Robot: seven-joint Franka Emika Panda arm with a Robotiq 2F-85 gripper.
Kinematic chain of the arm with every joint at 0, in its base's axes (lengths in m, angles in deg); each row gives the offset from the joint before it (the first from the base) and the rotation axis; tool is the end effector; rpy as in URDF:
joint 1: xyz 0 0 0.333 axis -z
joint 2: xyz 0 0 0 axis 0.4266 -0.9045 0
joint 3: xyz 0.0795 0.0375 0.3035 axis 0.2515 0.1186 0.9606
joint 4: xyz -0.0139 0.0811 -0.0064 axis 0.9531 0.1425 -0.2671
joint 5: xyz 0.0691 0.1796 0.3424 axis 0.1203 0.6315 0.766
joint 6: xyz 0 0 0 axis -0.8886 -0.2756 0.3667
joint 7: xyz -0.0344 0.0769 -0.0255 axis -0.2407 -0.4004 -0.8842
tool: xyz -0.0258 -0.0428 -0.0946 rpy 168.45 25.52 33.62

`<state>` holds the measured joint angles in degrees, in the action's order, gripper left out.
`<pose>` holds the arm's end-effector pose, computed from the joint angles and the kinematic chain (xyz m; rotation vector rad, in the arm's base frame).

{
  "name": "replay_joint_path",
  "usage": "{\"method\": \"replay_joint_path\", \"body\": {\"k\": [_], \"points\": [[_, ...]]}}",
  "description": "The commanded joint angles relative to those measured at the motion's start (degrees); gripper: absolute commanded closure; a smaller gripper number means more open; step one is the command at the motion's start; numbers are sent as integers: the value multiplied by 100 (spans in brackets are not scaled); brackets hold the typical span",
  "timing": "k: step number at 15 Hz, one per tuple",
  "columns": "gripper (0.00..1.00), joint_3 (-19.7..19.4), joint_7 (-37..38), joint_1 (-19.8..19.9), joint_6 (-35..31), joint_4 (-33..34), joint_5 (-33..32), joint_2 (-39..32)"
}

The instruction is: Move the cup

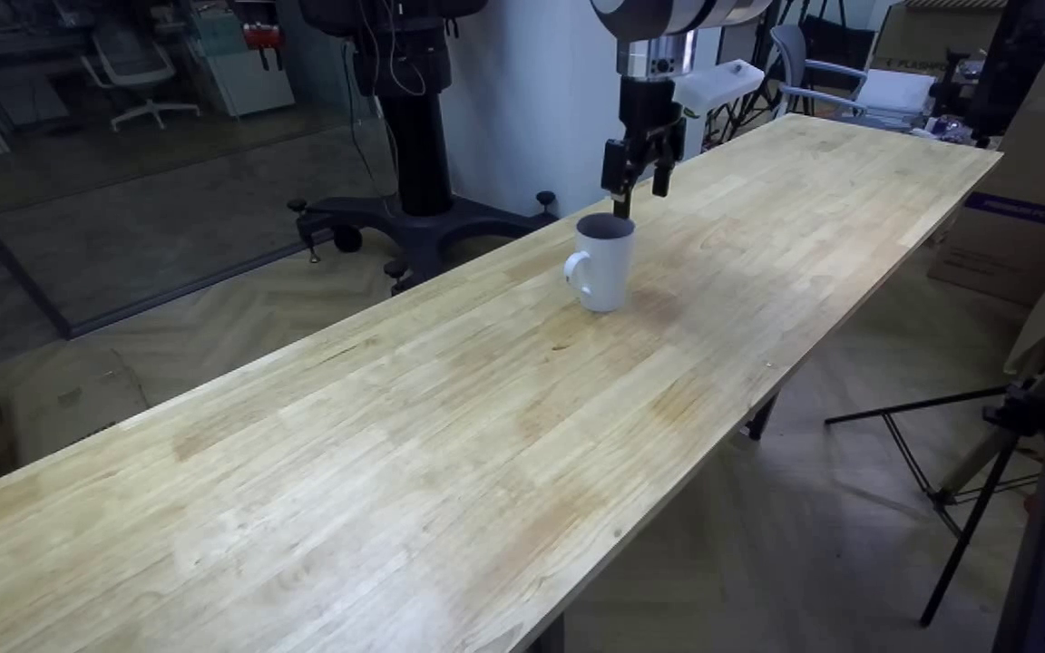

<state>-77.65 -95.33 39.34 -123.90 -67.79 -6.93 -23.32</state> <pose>0.6325 -0.2001 0.1776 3.1341 0.0367 0.0091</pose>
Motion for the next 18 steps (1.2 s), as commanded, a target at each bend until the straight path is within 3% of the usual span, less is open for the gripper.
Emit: {"method": "replay_joint_path", "body": {"k": [1,9,10,12,18], "points": [[0,-23,448,-12,71,312,-49,-245],[0,-153,1199,-50,474,1377,-54,-1159],[25,-159,1248,-50,504,1492,-57,-1247],[32,-145,1296,-33,609,1687,-41,-1372],[75,-156,1330,-120,866,2045,-120,-1541]]}}
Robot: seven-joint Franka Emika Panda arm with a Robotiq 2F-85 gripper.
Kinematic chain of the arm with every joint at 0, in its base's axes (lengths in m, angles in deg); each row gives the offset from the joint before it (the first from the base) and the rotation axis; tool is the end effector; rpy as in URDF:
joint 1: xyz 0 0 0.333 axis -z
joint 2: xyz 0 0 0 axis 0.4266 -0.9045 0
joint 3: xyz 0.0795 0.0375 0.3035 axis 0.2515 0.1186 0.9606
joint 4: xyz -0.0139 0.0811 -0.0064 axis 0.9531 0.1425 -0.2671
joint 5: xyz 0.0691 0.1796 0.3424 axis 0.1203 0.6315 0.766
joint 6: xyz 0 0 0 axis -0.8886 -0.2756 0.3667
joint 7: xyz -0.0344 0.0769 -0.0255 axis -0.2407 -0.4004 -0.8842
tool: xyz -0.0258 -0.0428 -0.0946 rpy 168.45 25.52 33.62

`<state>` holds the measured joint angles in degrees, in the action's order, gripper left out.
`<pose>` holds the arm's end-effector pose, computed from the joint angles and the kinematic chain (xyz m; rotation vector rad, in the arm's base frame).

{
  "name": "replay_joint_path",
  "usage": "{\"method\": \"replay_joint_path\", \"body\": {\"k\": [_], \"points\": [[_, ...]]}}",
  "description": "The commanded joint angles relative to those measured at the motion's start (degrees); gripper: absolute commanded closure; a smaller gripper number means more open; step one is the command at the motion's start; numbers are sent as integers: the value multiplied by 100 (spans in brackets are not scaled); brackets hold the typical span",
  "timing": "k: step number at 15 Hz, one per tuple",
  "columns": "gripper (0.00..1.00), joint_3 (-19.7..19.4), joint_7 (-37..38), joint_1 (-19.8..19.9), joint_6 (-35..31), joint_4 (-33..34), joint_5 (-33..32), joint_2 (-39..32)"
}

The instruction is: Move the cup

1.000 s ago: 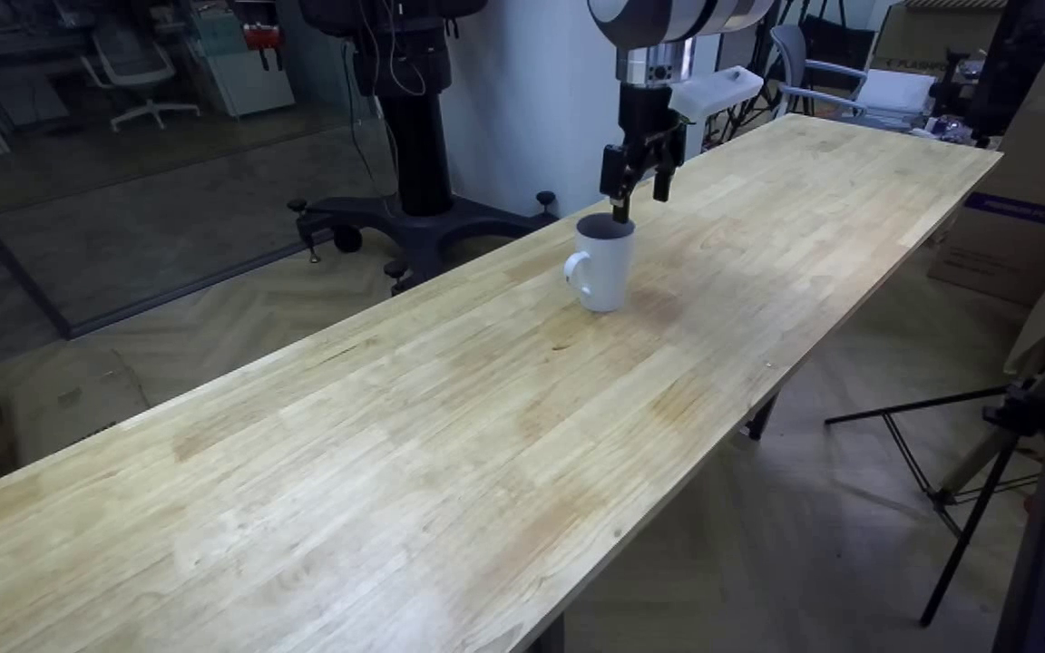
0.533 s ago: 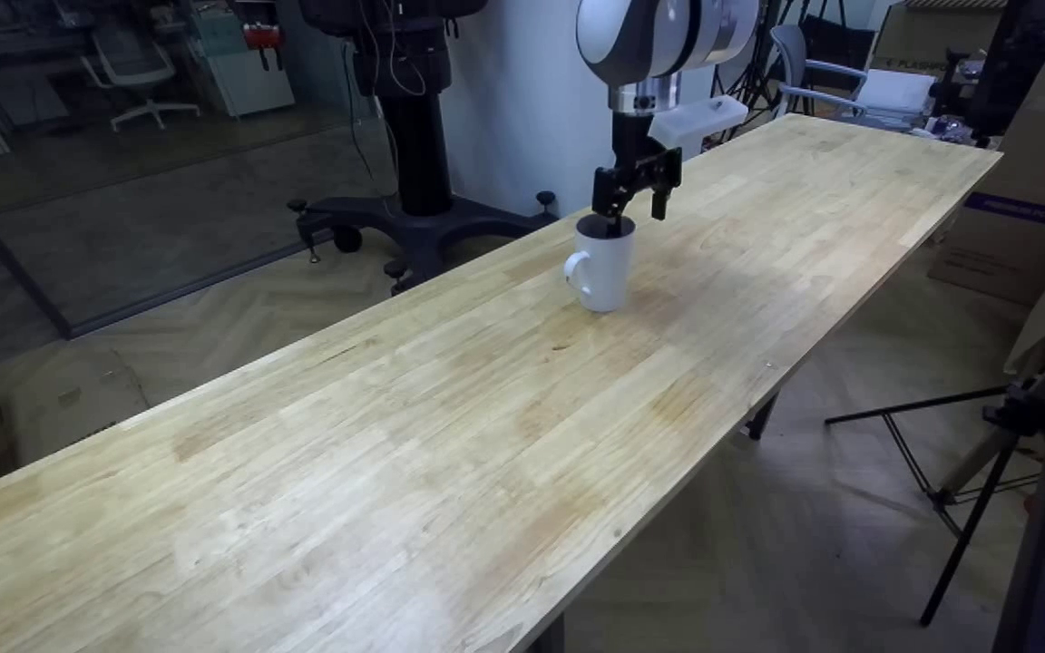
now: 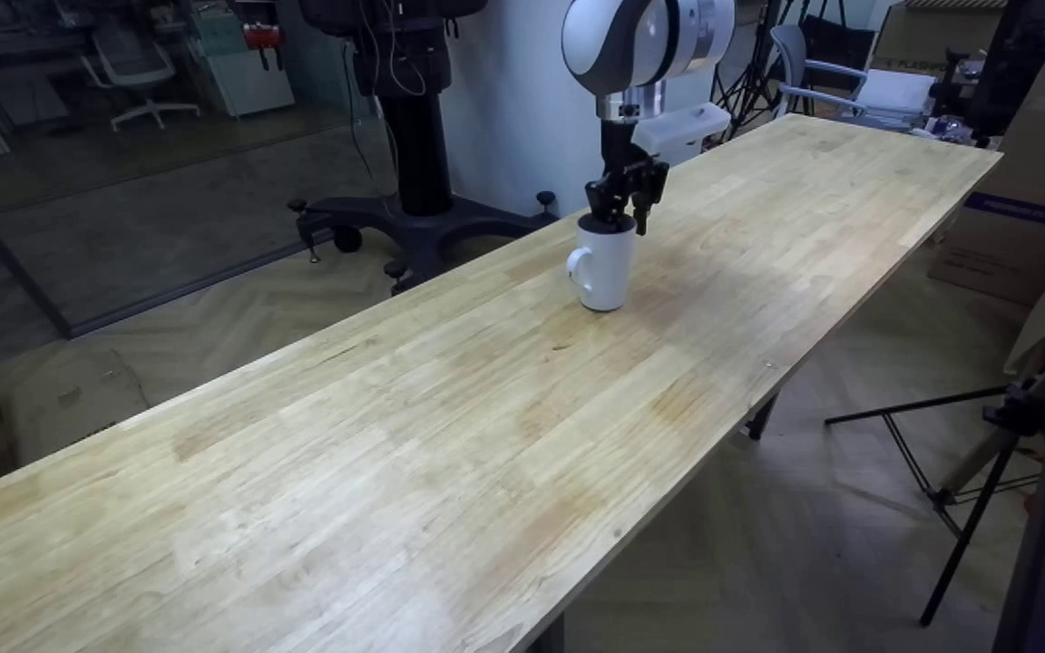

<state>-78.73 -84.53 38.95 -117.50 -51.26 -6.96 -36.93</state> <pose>0.6731 -0.2148 0.1217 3.1157 -0.2447 -0.0886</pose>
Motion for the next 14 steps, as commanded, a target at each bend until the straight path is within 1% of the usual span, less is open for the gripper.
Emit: {"method": "replay_joint_path", "body": {"k": [1,3,4,6,7,10,14], "points": [[81,-48,245,-105,250,421,-132,-191],[95,-40,231,-148,314,467,-154,-205],[99,-41,231,-180,328,477,-172,-206],[100,-34,225,-236,367,472,-206,-185],[98,-40,232,-271,378,470,-247,-176],[97,-51,234,-350,373,380,-377,-125],[97,-70,421,-494,260,62,-484,52]]}}
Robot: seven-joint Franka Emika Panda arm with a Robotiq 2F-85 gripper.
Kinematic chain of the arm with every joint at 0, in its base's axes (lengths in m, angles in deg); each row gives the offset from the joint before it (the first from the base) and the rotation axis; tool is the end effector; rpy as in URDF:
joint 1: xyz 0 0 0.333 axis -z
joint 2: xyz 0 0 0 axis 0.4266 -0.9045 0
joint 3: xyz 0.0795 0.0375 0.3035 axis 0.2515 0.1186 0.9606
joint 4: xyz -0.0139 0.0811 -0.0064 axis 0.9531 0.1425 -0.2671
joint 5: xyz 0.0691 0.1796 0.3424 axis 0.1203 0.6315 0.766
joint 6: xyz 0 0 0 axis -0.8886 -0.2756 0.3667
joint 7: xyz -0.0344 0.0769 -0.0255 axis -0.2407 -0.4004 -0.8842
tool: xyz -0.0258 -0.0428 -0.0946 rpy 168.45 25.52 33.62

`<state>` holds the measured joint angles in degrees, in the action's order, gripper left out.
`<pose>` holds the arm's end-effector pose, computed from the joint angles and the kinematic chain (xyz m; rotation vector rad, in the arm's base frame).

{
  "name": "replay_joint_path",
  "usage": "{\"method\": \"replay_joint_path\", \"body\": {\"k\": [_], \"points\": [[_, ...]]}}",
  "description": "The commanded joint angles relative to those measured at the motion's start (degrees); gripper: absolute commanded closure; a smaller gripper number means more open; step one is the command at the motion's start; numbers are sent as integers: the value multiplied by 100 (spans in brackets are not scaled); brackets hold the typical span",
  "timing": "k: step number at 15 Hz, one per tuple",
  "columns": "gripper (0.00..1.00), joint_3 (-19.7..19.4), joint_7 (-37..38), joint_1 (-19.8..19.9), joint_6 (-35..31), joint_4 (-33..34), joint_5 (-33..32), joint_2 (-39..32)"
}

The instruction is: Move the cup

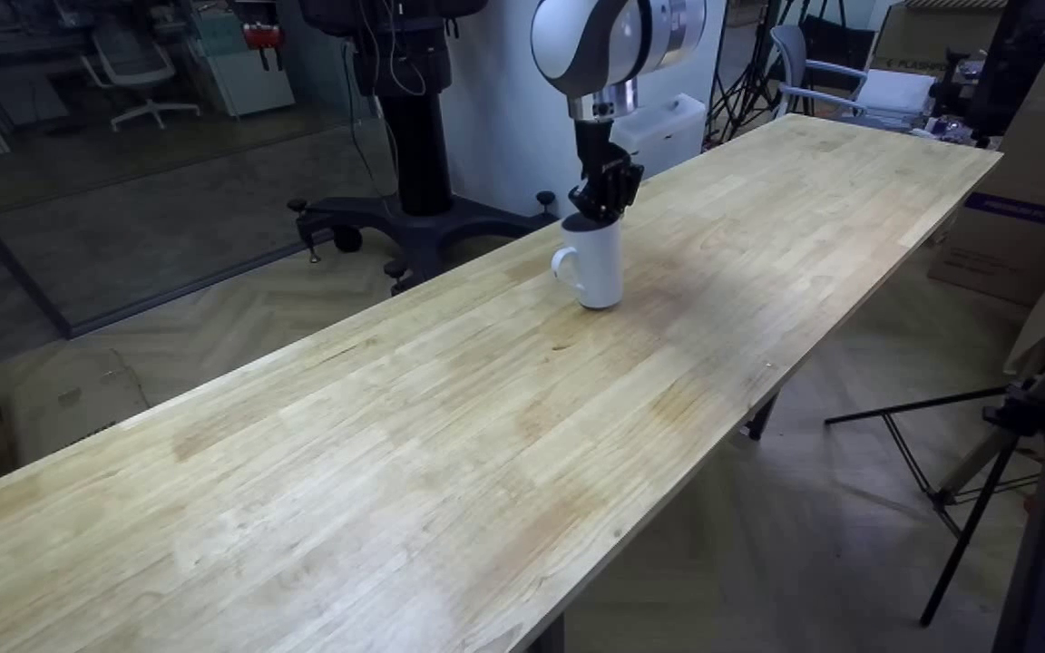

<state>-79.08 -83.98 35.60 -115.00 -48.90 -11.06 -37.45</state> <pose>0.6903 -0.1806 0.1287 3.0687 -0.0934 -0.1231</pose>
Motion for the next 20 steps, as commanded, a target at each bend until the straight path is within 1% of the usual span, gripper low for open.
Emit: {"method": "replay_joint_path", "body": {"k": [1,6,12,14,17,20], "points": [[97,-21,430,-173,-12,-269,-59,167],[97,52,881,-331,-285,-1100,105,642],[97,79,1316,-743,-647,-2288,119,1262],[97,90,1400,-863,-641,-2577,105,1447],[97,110,1504,-964,-635,-2849,125,1595],[97,130,1535,-971,-623,-2985,185,1688]]}}
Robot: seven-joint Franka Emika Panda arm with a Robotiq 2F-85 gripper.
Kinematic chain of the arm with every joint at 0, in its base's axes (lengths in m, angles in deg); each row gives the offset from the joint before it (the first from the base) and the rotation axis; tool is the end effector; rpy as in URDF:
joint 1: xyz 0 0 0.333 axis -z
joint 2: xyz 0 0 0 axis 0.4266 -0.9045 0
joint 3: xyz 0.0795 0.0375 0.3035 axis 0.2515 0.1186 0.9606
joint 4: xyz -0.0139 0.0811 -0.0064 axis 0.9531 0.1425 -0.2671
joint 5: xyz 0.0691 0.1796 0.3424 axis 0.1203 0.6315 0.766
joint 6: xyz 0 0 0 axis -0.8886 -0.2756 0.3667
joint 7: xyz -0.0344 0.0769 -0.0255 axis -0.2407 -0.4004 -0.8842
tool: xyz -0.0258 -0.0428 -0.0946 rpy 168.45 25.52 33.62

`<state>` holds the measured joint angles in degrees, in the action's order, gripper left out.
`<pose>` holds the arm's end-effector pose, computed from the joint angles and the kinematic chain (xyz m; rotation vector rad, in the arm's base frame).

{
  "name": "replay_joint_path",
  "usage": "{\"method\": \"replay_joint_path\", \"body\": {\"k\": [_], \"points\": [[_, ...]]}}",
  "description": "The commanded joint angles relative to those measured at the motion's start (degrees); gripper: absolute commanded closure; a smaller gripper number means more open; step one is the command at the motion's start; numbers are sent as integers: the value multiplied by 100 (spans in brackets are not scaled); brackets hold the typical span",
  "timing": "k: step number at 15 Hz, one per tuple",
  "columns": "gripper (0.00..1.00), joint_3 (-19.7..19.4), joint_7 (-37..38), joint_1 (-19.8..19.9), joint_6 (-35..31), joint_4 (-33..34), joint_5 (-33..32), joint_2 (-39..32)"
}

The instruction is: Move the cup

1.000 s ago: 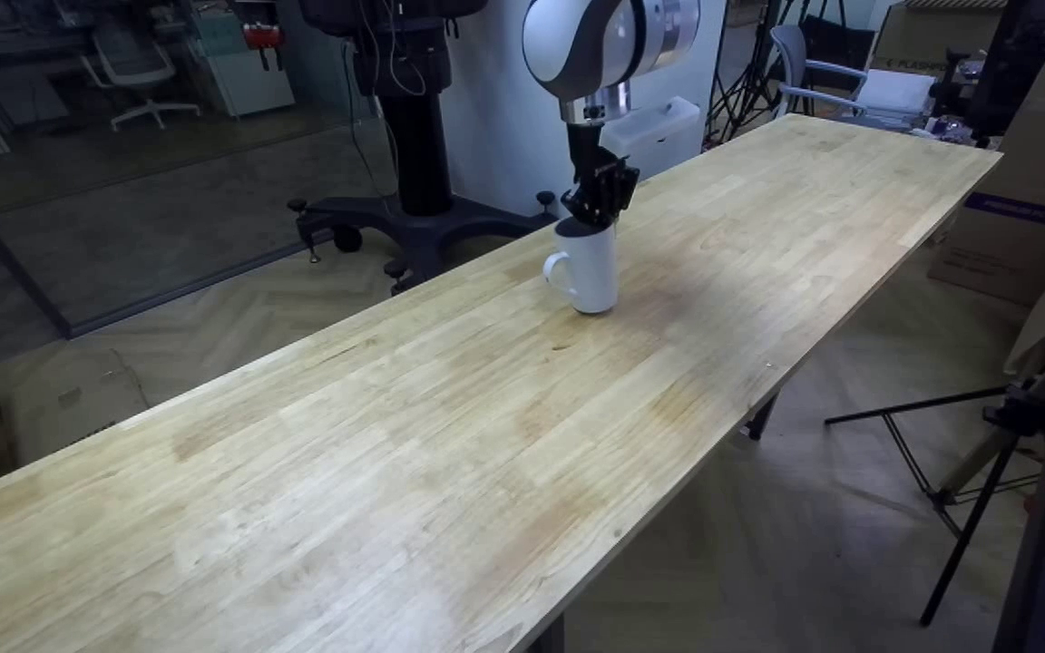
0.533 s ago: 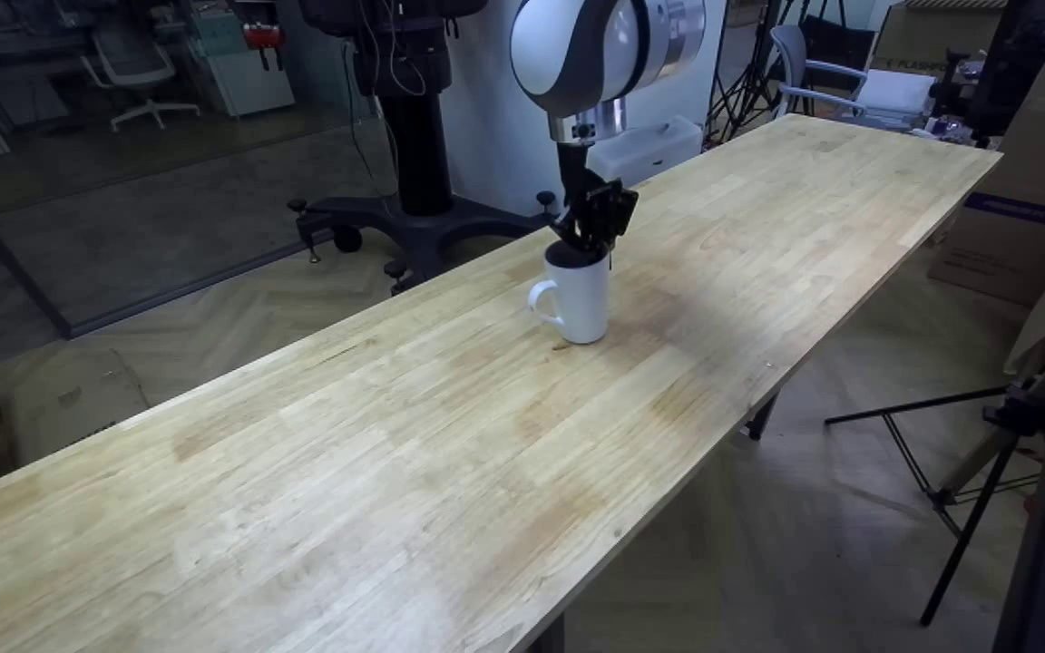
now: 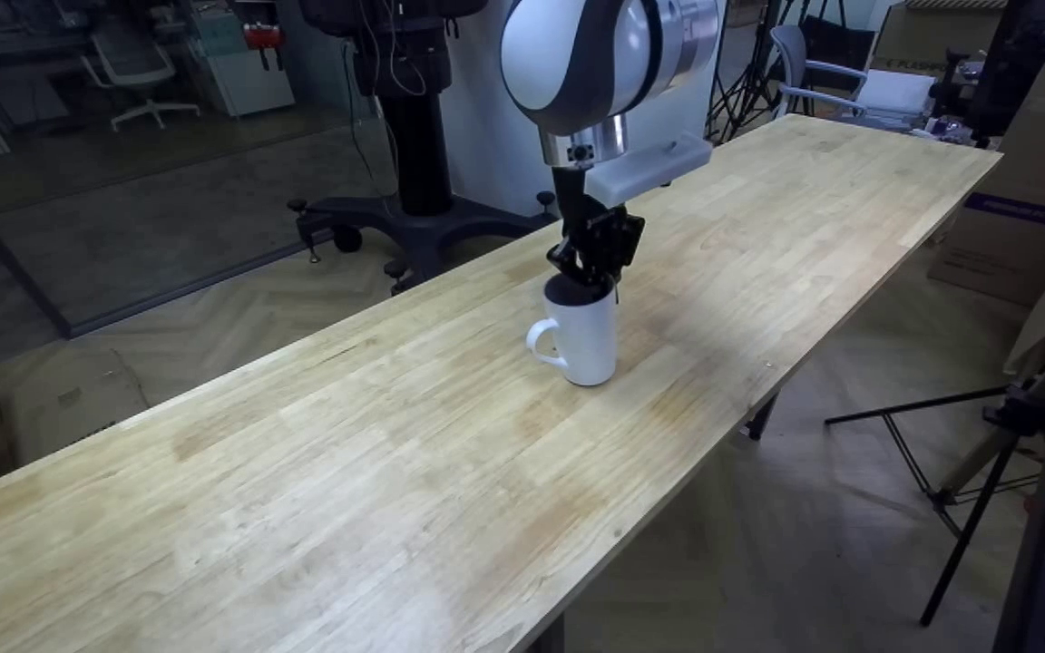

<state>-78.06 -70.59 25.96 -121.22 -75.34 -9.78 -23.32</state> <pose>0.6067 -0.0513 0.1250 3.0805 -0.2261 -0.2651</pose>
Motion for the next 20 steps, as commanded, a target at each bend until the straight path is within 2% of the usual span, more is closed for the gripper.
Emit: {"method": "replay_joint_path", "body": {"k": [1,2,3,9,12,16,18,19,20], "points": [[65,25,207,-5,15,-362,80,288],[64,26,206,0,7,-395,111,306],[60,22,206,0,2,-438,120,330],[18,-24,308,-41,-253,-708,119,576],[1,-107,409,-113,-520,-896,20,814],[0,-205,573,-197,-774,-1143,-107,1190],[0,-210,621,-199,-678,-1205,-94,1381],[0,-89,339,-58,-665,-914,-3,1024],[0,-96,357,-65,-659,-961,-5,1119]]}}
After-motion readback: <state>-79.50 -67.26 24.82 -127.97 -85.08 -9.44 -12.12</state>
